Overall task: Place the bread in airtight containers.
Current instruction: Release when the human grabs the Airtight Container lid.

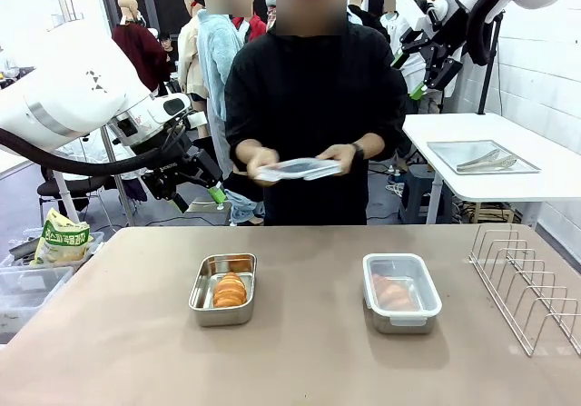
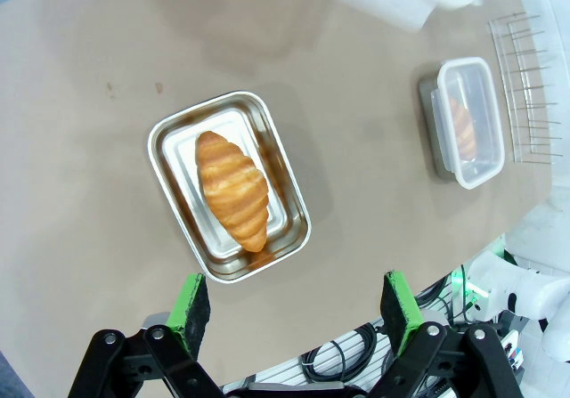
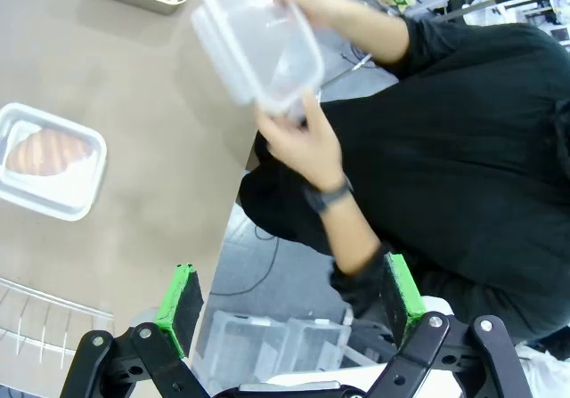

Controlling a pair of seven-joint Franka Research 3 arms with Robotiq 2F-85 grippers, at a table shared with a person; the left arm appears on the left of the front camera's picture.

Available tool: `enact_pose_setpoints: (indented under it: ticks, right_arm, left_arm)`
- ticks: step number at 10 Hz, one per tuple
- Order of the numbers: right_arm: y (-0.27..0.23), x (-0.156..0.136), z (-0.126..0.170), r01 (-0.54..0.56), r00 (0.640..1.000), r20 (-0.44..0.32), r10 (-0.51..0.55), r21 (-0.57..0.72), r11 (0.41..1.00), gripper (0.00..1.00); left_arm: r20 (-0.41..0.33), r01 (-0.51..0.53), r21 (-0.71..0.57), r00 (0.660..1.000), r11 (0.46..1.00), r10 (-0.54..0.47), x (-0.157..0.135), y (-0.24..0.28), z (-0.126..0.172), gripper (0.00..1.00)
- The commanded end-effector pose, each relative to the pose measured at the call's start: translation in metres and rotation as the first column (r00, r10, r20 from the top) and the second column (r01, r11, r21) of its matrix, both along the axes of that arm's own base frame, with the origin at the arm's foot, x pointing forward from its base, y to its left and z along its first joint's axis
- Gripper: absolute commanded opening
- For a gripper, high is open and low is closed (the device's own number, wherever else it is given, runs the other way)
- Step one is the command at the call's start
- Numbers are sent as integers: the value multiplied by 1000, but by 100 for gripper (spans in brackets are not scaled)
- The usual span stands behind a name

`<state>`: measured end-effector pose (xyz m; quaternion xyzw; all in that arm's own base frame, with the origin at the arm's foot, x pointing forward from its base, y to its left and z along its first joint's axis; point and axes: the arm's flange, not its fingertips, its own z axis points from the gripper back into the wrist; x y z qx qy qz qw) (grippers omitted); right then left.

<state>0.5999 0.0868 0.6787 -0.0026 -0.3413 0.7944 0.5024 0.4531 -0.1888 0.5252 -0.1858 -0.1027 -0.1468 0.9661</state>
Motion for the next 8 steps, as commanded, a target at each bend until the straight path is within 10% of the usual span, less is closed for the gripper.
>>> enact_pose_setpoints:
  ticks: [1,8]
  right_arm:
    - [1,0,-2,-1,1000,12,1,21,1000,100]
    - [1,0,-2,-1,1000,12,1,21,1000,100]
  left_arm:
    - [5,-5,19,1000,1000,5,1,1,1,100]
    - [5,-5,19,1000,1000,5,1,1,1,100]
